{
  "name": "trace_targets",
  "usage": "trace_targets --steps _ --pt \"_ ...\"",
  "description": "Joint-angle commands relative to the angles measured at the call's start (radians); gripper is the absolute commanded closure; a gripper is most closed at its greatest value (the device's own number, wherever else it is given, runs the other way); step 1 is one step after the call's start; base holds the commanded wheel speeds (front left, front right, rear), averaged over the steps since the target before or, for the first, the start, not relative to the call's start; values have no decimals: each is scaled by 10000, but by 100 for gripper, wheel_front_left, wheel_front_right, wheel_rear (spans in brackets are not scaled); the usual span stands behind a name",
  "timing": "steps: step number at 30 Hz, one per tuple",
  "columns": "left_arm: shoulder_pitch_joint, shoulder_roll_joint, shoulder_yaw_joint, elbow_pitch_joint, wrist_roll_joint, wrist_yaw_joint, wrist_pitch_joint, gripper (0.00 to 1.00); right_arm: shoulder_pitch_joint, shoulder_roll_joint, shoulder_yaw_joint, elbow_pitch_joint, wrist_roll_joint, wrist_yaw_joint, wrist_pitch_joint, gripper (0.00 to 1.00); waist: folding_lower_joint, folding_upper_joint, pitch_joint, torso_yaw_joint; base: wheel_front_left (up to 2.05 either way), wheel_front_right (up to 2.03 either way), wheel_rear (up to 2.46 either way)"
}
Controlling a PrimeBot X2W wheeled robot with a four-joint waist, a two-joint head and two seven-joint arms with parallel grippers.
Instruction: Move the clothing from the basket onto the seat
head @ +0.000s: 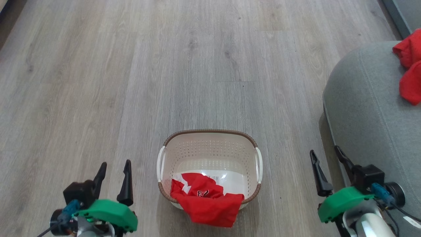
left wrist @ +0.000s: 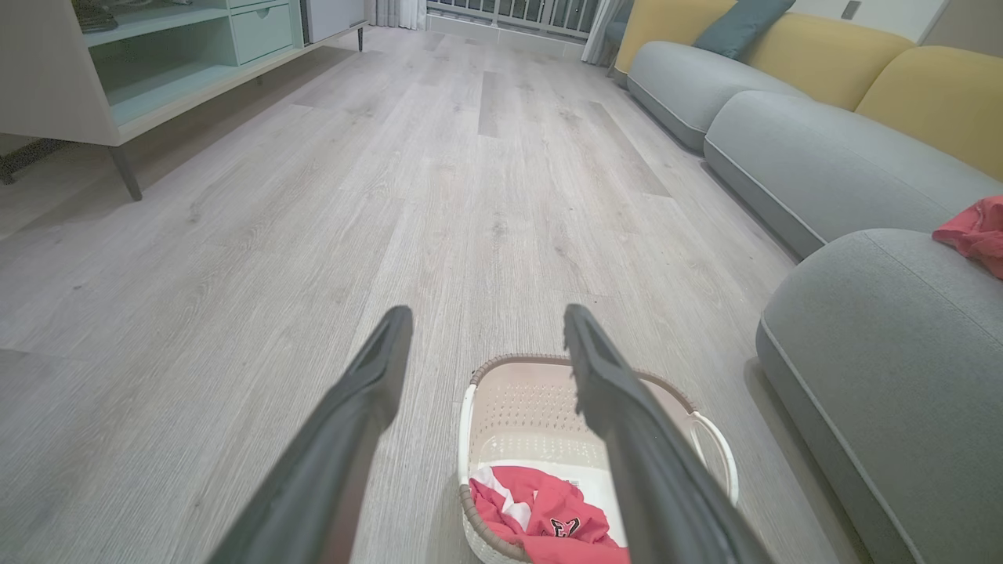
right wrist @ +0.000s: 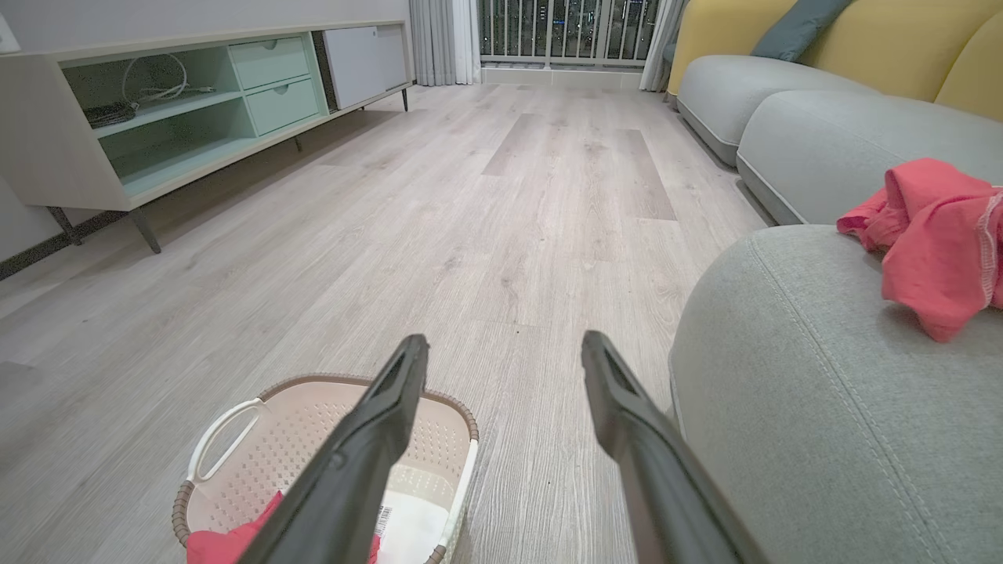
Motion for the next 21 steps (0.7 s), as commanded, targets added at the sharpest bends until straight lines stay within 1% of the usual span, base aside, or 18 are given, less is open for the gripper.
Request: trace_targets --steps 1,7,12,17,21 --pt "-454 14 249 -297 -40 48 -126 0 -344 -30 159 -341 -67 -4 -95 0 0 -1 4 -9 0 0 0" --pt "-481 14 215 -326 -69 78 -126 0 -405 -23 67 -419 -93 -4 -95 0 0 -1 136 -65 0 0 0" --pt "-690 13 125 -404 -47 69 -126 0 -615 -33 -17 -582 -118 -4 -95 0 0 -1 678 -104 0 0 0" --pt "-1168 13 -12 -622 10 59 -126 0 -980 -18 -202 -796 -175 -4 -95 0 0 -1 1678 -115 0 0 0" --pt "-1738 13 -204 -826 26 17 -126 0 -1436 23 -425 -1095 -226 -4 -95 0 0 -1 2868 -153 0 0 0"
